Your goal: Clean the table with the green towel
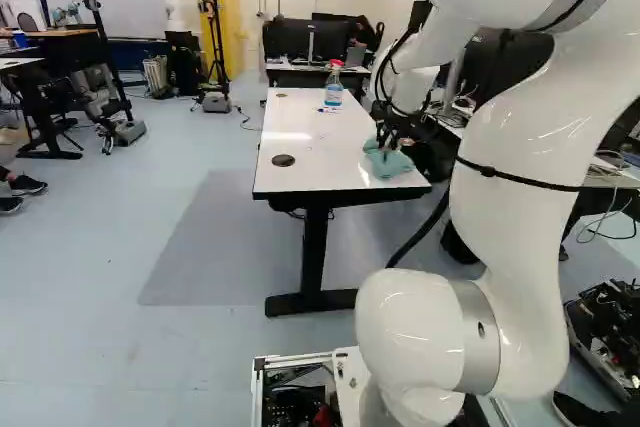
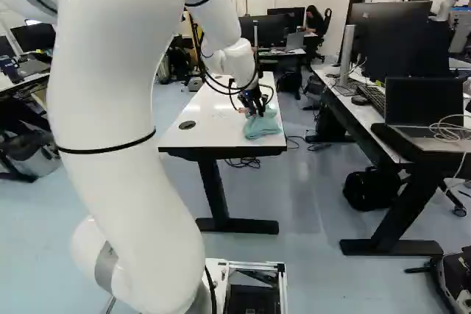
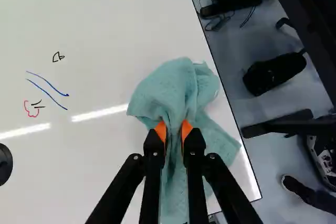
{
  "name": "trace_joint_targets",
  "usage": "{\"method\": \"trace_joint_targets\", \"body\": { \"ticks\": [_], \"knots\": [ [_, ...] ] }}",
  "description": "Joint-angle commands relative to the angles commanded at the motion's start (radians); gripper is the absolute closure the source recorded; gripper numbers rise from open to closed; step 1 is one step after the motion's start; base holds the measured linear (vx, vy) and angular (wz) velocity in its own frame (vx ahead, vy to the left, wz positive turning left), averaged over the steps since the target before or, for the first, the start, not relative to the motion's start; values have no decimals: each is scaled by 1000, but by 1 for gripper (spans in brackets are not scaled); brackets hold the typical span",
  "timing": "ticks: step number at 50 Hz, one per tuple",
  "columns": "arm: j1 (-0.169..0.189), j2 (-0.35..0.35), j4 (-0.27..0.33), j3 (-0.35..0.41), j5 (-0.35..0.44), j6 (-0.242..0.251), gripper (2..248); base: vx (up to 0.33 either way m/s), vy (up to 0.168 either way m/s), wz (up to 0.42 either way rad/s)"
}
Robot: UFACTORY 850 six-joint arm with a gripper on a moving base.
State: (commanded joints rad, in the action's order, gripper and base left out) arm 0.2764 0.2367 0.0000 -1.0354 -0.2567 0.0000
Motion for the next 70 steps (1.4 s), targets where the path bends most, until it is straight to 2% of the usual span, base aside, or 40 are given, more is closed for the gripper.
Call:
{"method": "trace_joint_targets", "body": {
  "ticks": [33, 41, 70],
  "knots": [
    [-13, -89, 0, 12, 0, 0, 199, 0, 0, 0],
    [-30, -99, 0, 8, 0, 0, 199, 0, 0, 0],
    [-123, -59, 0, -37, 0, 0, 199, 0, 0, 0]
  ]
}}
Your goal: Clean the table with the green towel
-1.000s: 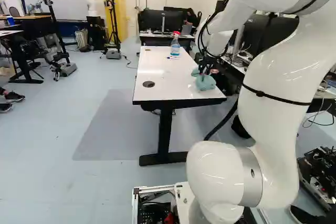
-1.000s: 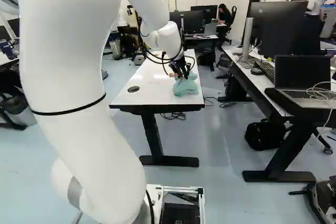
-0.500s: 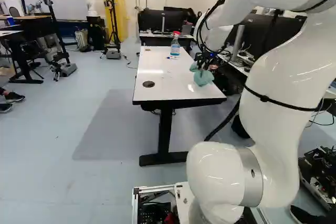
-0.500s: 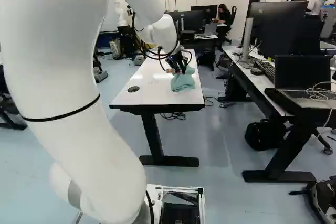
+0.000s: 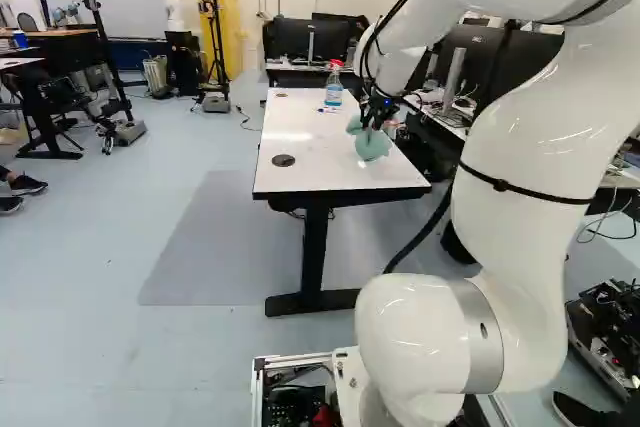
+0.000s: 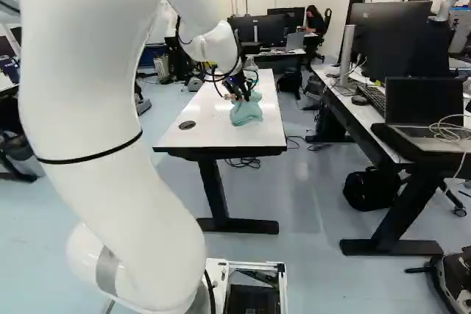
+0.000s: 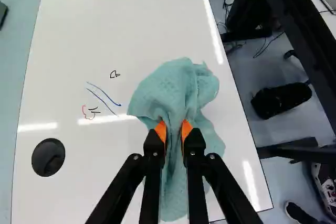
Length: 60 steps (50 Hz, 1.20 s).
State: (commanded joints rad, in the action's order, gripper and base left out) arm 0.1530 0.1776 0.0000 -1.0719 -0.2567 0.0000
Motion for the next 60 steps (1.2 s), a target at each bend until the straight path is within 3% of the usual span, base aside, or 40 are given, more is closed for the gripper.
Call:
{"method": "trace_joint_targets", "body": {
  "ticks": [50, 60],
  "knots": [
    [-158, 99, 0, -114, 0, 0, 199, 0, 0, 0],
    [-167, 111, 0, -125, 0, 0, 199, 0, 0, 0]
  ]
}}
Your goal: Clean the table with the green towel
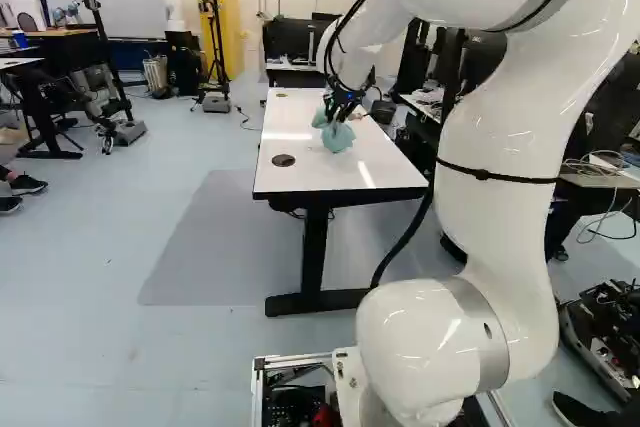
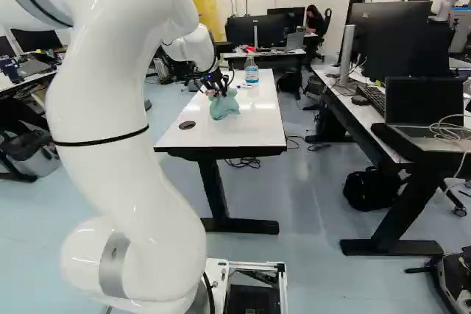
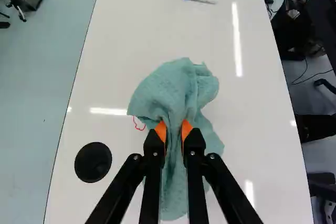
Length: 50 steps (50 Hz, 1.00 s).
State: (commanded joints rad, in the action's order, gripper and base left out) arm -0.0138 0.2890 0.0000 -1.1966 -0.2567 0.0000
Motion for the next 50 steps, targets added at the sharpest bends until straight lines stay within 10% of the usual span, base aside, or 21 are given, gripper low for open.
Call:
{"method": "trace_joint_targets", "body": {
  "ticks": [50],
  "knots": [
    [0, 117, 0, -16, 0, 0, 199, 0, 0, 0]
  ]
}}
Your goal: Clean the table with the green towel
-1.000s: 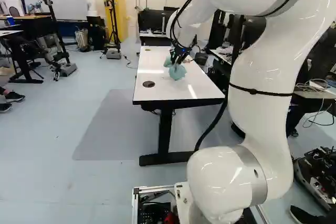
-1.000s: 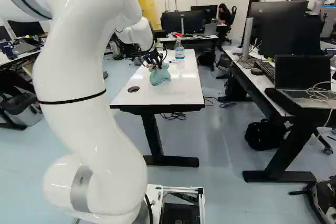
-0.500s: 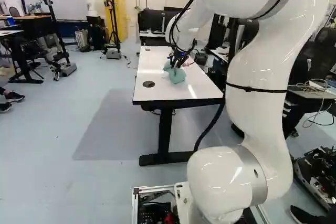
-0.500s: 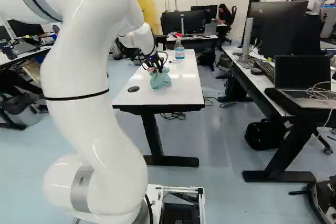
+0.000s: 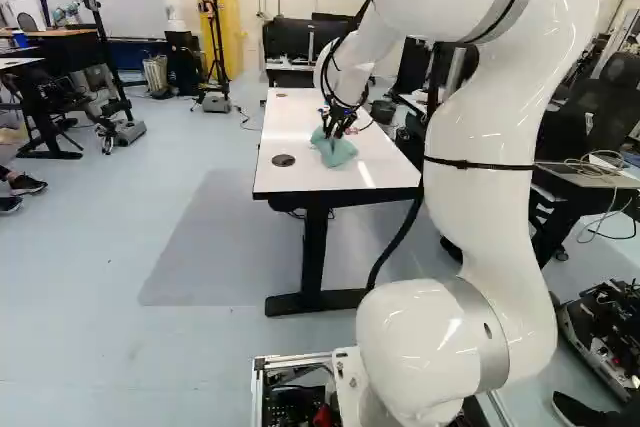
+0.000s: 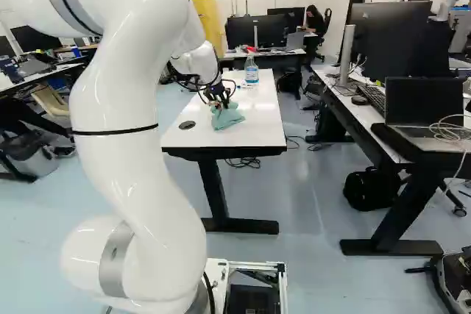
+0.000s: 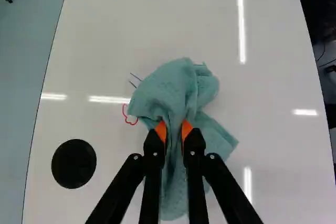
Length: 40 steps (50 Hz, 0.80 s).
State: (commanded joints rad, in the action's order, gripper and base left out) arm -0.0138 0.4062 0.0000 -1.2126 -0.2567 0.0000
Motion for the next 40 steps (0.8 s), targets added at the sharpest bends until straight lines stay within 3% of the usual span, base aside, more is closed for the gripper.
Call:
{"method": "trace_joint_targets", "body": {
  "ticks": [26, 40],
  "knots": [
    [0, 26, 0, -6, -2, 0, 199, 0, 0, 0],
    [0, 26, 0, -6, -39, 0, 199, 0, 0, 0]
  ]
}}
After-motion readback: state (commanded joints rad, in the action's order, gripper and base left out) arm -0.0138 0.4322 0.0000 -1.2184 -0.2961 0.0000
